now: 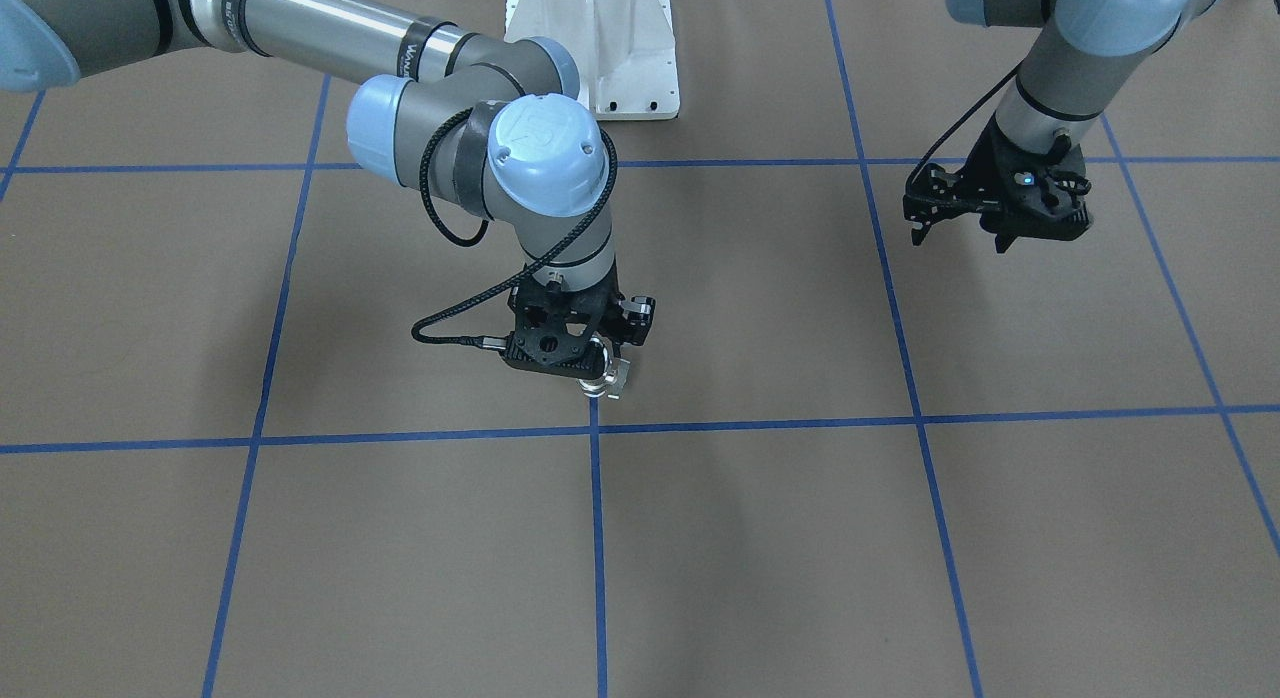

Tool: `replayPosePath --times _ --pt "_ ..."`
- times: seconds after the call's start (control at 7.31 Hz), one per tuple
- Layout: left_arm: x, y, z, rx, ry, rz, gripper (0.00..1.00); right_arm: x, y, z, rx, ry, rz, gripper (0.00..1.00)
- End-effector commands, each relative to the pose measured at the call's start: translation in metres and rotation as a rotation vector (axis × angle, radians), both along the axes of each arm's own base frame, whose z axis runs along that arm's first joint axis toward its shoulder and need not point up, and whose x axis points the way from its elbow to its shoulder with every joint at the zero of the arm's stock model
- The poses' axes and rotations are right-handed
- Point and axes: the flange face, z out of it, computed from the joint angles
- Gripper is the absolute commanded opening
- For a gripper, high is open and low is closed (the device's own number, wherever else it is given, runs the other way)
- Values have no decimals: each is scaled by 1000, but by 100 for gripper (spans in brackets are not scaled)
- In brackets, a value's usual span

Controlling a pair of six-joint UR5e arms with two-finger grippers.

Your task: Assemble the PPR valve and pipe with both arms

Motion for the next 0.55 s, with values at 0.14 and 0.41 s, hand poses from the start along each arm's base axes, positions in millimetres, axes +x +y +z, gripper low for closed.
replayPosePath --times 0.14,0.41 --pt "-2 1 -4 6 5 1 99 115 19 58 28 -72 -4 98" --pt "-6 3 -1 12 2 8 99 178 14 155 106 14 -74 98"
